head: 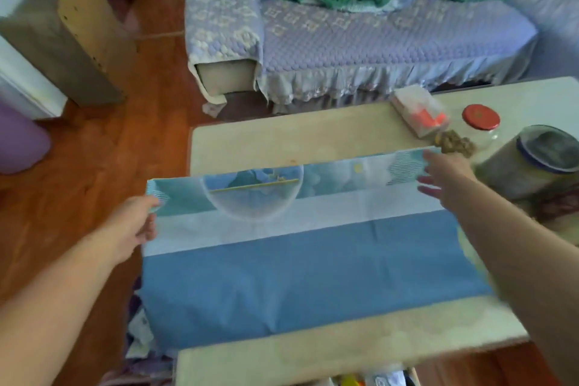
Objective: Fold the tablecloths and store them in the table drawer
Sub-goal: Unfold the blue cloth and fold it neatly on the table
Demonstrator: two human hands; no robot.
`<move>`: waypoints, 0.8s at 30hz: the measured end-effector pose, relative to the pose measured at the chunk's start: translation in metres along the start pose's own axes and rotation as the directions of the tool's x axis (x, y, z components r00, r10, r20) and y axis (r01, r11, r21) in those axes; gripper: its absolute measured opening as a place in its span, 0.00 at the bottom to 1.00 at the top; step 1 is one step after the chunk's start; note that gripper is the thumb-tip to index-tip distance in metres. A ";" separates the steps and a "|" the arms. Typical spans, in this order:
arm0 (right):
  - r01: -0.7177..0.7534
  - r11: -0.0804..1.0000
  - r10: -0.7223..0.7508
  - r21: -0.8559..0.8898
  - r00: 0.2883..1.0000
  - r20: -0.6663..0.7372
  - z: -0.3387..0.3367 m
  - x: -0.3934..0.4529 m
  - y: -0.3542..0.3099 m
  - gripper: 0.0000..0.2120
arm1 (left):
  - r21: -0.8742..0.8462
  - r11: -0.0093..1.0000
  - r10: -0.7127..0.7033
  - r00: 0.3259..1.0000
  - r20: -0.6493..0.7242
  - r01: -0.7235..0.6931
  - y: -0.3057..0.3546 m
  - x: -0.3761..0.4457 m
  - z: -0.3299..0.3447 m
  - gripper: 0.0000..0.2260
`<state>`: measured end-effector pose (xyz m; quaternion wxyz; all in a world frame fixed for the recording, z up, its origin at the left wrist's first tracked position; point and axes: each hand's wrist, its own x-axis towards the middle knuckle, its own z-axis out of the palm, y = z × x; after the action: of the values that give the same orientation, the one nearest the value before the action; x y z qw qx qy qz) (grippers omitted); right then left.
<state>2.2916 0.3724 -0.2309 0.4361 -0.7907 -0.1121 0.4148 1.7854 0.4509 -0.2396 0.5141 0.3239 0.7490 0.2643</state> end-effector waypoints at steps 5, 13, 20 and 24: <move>0.282 0.410 -0.136 -0.868 0.959 0.248 0.109 0.040 0.131 0.25 | 0.490 0.869 0.125 0.989 -0.078 -0.071 -0.082 0.159 0.028 0.15; 0.185 0.299 -0.212 -0.936 0.969 0.123 0.167 0.013 0.126 0.29 | 0.207 0.948 0.269 0.956 -0.117 -0.241 -0.096 0.135 0.019 0.10; 0.747 0.029 -0.216 -0.664 0.653 0.726 0.286 -0.006 0.064 0.43 | -0.108 0.994 0.076 0.897 0.436 -0.032 -0.071 0.134 0.001 0.11; 0.842 -0.083 -0.160 -0.534 0.517 0.841 0.307 -0.005 0.058 0.34 | 0.009 0.975 0.162 0.743 0.649 -0.220 -0.085 0.117 -0.009 0.12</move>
<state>2.0467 0.5184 -0.3578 -0.0792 -0.5956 -0.7656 0.2299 1.7282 0.4835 -0.3691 0.6960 0.4912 0.5000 0.1562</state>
